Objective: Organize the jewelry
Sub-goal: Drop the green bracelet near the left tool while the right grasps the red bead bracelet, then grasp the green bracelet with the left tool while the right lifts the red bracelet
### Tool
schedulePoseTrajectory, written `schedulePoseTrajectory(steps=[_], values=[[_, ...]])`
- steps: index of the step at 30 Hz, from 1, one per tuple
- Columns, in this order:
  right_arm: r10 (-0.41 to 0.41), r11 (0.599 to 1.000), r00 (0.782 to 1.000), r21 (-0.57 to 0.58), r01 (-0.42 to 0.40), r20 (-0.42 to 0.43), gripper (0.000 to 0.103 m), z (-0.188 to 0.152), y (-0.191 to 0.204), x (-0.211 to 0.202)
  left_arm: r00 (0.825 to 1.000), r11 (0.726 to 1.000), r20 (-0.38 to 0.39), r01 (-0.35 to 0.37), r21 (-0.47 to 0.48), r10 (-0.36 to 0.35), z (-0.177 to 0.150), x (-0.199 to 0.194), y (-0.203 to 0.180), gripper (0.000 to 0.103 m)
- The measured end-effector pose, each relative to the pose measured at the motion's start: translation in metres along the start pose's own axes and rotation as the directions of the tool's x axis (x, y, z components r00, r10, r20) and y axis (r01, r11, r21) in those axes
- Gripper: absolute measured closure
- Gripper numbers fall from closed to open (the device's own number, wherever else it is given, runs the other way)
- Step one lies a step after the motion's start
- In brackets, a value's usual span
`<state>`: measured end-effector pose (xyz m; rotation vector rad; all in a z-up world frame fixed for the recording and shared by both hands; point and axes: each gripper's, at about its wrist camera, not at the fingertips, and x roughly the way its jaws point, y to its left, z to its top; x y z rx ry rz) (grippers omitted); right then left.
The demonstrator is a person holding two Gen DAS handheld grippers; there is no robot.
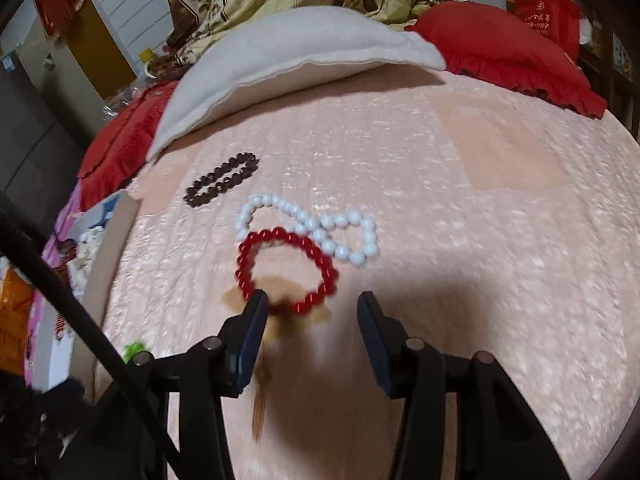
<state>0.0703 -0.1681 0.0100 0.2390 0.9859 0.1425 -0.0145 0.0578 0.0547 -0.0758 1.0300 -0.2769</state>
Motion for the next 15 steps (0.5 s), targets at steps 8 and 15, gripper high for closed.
schedulePoseTrajectory(steps=[8,15], values=[[-0.092,0.991,0.996,-0.100,0.091,-0.006,0.094,-0.018,0.003,-0.008,0.999,0.999,-0.015,-0.049,0.019,0.049,0.006,0.008,-0.002,0.087],[-0.007,1.000,1.000,-0.020,0.007,-0.019,0.094,-0.059,-0.035,-0.046,0.994,0.998,-0.094,-0.055,0.016,0.056,0.011,0.037,0.002,0.087]])
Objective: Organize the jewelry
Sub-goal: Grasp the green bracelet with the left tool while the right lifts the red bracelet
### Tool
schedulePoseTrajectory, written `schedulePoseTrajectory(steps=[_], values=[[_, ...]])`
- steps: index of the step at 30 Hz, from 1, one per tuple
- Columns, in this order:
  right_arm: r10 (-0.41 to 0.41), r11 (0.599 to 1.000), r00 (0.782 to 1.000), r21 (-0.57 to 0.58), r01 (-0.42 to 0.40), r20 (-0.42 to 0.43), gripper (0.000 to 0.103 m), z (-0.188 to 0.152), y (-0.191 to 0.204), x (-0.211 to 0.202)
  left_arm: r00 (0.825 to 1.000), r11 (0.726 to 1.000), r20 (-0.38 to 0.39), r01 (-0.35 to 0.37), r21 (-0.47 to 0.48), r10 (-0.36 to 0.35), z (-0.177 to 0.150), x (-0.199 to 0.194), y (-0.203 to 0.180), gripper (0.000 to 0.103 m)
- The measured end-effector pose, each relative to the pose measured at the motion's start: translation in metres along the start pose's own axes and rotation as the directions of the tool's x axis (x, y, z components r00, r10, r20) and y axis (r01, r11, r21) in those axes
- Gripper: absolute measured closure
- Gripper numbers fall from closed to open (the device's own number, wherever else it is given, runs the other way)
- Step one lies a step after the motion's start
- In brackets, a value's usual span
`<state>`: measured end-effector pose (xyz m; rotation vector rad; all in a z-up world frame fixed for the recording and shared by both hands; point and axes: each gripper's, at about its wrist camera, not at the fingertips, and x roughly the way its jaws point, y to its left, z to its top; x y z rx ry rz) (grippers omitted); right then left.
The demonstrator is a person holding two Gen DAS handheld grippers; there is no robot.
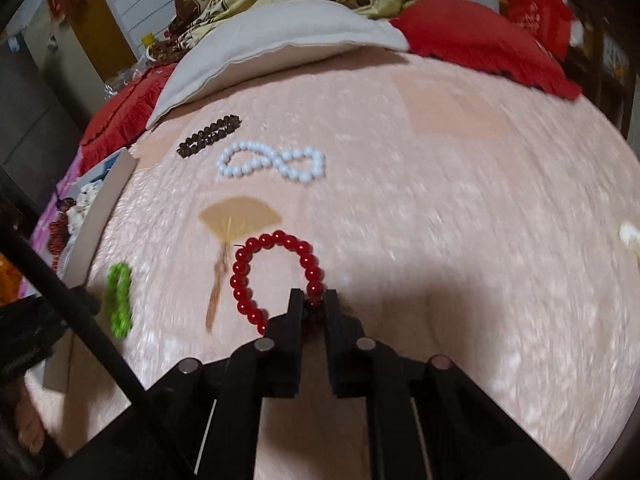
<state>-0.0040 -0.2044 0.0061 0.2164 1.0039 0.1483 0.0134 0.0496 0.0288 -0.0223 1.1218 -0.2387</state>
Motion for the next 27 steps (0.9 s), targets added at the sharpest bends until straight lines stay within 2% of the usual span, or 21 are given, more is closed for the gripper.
schedulePoseTrajectory(steps=[3,6,7,8,12,18,19,22,27], values=[[0.030,0.999,1.000,0.018,-0.030,0.007,0.094,-0.011,-0.007,-0.007,0.999,1.000,-0.038,0.019,-0.023,-0.020,0.004,0.014,0.002,0.087],[0.040,0.999,0.999,0.027,-0.040,0.021,0.094,-0.017,-0.008,-0.010,1.000,1.000,-0.013,-0.007,0.005,0.007,0.007,0.017,-0.005,0.087],[0.040,0.999,0.999,0.026,-0.040,0.025,0.093,-0.018,-0.008,-0.010,1.000,1.000,-0.009,-0.019,0.019,0.019,0.007,0.018,-0.009,0.089],[0.038,0.999,0.999,0.021,-0.038,0.032,0.094,-0.019,-0.007,-0.010,1.000,0.999,-0.002,-0.027,0.028,0.027,0.007,0.018,-0.011,0.101],[0.026,1.000,0.998,0.013,-0.027,0.054,0.091,-0.021,-0.004,-0.010,1.000,1.000,0.013,0.002,0.028,-0.003,0.003,0.010,-0.013,0.103],[-0.017,0.999,0.997,-0.031,0.019,0.073,0.091,-0.019,0.006,-0.008,0.992,0.997,0.102,0.078,0.006,-0.078,0.001,-0.036,-0.009,0.103],[-0.028,0.999,0.997,-0.042,0.031,0.074,0.094,-0.018,0.009,-0.007,0.989,0.996,0.114,0.092,0.002,-0.092,0.000,-0.044,-0.006,0.103],[-0.006,0.999,0.997,-0.035,0.008,0.071,0.094,-0.015,0.012,-0.010,0.979,0.991,0.160,0.131,-0.022,-0.126,-0.001,-0.070,0.008,0.103],[0.031,0.997,0.991,-0.069,-0.022,0.132,0.094,-0.008,0.031,-0.039,0.962,0.987,0.241,0.146,-0.065,-0.127,-0.002,-0.102,0.039,0.103]])
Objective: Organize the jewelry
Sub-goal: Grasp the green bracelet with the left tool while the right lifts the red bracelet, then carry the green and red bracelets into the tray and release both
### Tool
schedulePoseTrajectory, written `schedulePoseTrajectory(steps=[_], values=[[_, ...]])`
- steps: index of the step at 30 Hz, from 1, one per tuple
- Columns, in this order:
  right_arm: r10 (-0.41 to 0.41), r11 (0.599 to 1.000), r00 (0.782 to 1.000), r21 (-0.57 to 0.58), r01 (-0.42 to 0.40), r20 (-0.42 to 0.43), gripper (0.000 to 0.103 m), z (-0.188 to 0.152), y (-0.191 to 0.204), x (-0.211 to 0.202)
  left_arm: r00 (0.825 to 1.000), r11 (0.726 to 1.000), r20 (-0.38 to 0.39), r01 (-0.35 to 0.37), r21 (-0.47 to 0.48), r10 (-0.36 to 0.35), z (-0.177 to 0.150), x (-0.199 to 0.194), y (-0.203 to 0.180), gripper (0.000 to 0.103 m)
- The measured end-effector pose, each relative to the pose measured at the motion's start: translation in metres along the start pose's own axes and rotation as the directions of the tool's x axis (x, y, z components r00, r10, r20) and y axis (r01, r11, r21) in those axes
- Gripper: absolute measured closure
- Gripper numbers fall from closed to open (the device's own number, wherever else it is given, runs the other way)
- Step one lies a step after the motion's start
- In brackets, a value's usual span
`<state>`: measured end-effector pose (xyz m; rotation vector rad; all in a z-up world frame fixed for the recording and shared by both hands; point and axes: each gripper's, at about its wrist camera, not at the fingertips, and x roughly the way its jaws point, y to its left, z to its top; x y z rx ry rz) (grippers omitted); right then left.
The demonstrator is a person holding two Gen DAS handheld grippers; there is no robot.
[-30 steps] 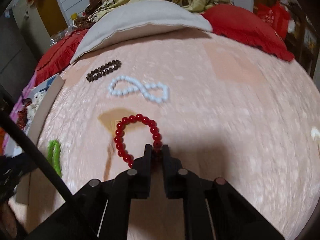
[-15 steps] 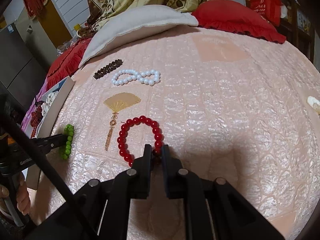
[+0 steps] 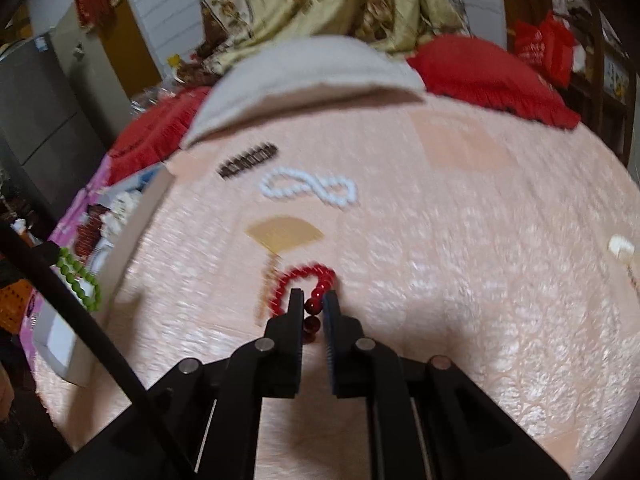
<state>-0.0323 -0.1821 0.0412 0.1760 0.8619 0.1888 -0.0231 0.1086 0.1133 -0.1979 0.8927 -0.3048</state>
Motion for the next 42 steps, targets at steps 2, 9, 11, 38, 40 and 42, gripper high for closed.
schedulePoseTrajectory(steps=[2,9,11,38,40,42], values=[[0.010,0.999,1.000,-0.030,-0.009,0.025,0.094,0.007,0.013,-0.012,1.000,1.000,0.023,-0.017,-0.017,0.018,0.003,-0.007,0.013,0.103],[0.054,0.991,0.996,-0.124,-0.044,0.077,0.094,0.032,0.068,-0.045,0.996,0.994,0.041,-0.075,-0.079,0.078,-0.001,-0.017,0.069,0.103],[0.066,0.986,0.995,-0.157,-0.053,0.079,0.094,0.038,0.089,-0.049,0.995,0.990,0.027,-0.089,-0.111,0.092,-0.004,-0.014,0.088,0.103],[0.111,0.905,0.949,-0.364,-0.220,-0.295,0.094,-0.007,0.300,0.097,0.941,0.891,-0.103,-0.337,-0.305,0.321,-0.035,-0.002,0.213,0.103],[0.089,0.903,0.953,-0.379,-0.200,-0.290,0.094,-0.004,0.304,0.105,0.949,0.897,-0.100,-0.317,-0.309,0.300,-0.032,0.002,0.213,0.103],[0.073,0.903,0.955,-0.387,-0.185,-0.287,0.094,0.000,0.307,0.113,0.949,0.898,-0.091,-0.314,-0.309,0.301,-0.030,0.004,0.213,0.103]])
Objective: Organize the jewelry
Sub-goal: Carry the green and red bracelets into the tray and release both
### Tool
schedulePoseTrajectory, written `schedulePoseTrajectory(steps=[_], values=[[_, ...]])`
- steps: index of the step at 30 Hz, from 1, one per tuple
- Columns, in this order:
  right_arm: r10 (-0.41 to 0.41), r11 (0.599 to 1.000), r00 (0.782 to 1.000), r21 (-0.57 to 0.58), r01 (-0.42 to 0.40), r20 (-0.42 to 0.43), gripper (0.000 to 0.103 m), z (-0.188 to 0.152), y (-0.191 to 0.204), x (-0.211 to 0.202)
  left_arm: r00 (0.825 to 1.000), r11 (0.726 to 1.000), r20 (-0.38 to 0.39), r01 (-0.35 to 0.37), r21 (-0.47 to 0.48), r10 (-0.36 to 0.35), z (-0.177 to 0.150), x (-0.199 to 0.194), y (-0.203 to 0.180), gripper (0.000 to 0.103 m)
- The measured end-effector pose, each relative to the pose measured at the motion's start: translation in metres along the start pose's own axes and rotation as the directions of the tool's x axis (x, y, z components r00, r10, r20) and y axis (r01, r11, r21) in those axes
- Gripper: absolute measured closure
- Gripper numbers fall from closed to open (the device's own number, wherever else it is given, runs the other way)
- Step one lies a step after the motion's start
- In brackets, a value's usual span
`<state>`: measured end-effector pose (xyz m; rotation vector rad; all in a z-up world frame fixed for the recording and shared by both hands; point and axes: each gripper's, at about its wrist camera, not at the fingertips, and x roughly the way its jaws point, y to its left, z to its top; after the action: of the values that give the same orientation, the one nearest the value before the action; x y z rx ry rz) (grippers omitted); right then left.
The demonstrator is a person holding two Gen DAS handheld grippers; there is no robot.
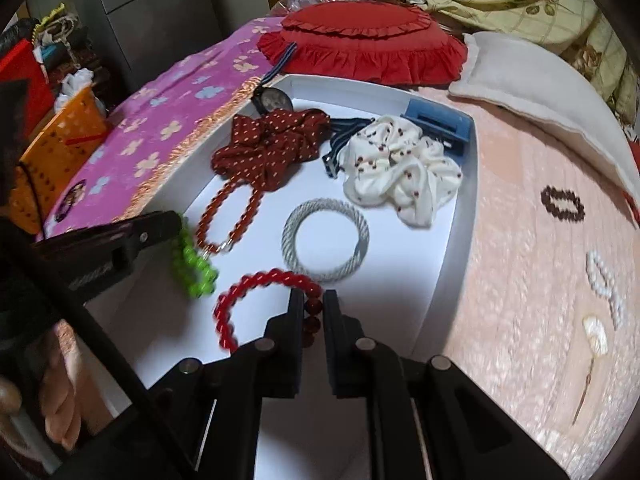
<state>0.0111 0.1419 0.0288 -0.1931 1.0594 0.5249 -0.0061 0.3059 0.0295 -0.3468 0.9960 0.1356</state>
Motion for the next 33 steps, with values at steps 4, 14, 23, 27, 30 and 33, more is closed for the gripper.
schedulePoseTrajectory(steps=[4,14,23,27,30,33], values=[[-0.033,0.999,0.999,-0.007,0.033,0.004,0.094,0.018,0.002,0.014,1.000,1.000,0.012,-0.004,-0.001,0.004,0.006,0.005,0.000,0.103],[0.011,0.998,0.999,0.062,-0.013,0.043,0.065,0.030,-0.009,0.004,0.988,0.991,0.074,0.136,-0.005,-0.135,0.005,-0.016,0.001,0.100],[-0.003,0.993,0.985,0.117,-0.018,0.173,0.056,-0.019,-0.043,-0.071,0.982,0.996,0.186,-0.038,0.083,0.022,-0.006,-0.036,-0.023,0.098],[-0.049,0.986,0.979,0.168,0.015,0.198,0.055,-0.049,-0.067,-0.092,0.971,0.985,0.220,-0.125,0.120,0.096,-0.013,-0.039,-0.035,0.098],[-0.070,0.973,0.978,0.230,0.023,0.197,0.055,-0.070,-0.088,-0.101,0.965,0.979,0.237,-0.147,0.144,0.110,-0.015,-0.041,-0.043,0.098],[-0.071,0.955,0.979,0.296,0.012,0.190,0.054,-0.083,-0.108,-0.103,0.963,0.973,0.243,-0.158,0.166,0.115,-0.017,-0.042,-0.051,0.097]])
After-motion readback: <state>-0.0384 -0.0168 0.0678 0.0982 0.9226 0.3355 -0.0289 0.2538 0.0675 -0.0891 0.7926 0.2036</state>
